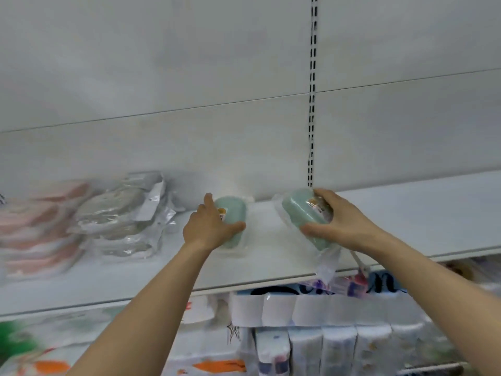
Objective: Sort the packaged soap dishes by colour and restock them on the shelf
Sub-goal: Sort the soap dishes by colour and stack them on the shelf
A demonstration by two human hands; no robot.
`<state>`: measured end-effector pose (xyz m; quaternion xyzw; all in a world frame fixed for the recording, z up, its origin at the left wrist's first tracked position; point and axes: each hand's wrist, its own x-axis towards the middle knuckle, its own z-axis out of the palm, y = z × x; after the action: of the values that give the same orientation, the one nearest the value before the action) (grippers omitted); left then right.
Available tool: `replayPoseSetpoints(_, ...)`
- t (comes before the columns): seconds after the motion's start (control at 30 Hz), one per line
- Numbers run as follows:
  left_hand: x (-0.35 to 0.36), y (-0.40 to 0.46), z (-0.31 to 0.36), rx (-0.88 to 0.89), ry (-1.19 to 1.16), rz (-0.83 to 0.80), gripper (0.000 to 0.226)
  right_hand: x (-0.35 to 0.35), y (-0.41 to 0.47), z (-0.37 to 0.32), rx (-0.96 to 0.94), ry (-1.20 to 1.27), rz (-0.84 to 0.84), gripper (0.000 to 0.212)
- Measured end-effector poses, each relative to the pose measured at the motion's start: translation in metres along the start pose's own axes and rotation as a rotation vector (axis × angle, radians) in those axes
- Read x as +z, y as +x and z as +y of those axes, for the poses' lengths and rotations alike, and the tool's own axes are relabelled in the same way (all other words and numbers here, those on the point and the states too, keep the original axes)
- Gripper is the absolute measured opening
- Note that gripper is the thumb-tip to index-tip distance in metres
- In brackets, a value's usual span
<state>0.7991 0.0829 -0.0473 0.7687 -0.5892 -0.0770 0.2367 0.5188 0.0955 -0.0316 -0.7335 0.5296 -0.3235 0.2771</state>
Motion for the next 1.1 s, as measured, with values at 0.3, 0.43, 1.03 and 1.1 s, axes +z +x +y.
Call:
replayPoseSetpoints(0.3, -0.020, 0.044, -0.030, 0.008, 0.027, -0.125, 0.089, 0.040, 0.049, -0.019, 0.061, -0.090, -0.011, 0.102)
replayPoseSetpoints(0.43, -0.008, 0.034, -0.021, 0.075, 0.216, -0.128, 0.093, 0.050, 0.061, -0.020, 0.072, -0.091, 0.033, 0.092)
replayPoseSetpoints(1.03, 0.019, 0.086, -0.075, 0.118, -0.522, -0.254, 0.112, 0.063, 0.128, -0.057, -0.087, -0.236, -0.097, 0.083)
replayPoseSetpoints(1.1, 0.022, 0.086, -0.078, 0.087, -0.549, -0.229, 0.117, 0.076, 0.141, -0.076, -0.173, -0.322, -0.123, 0.084)
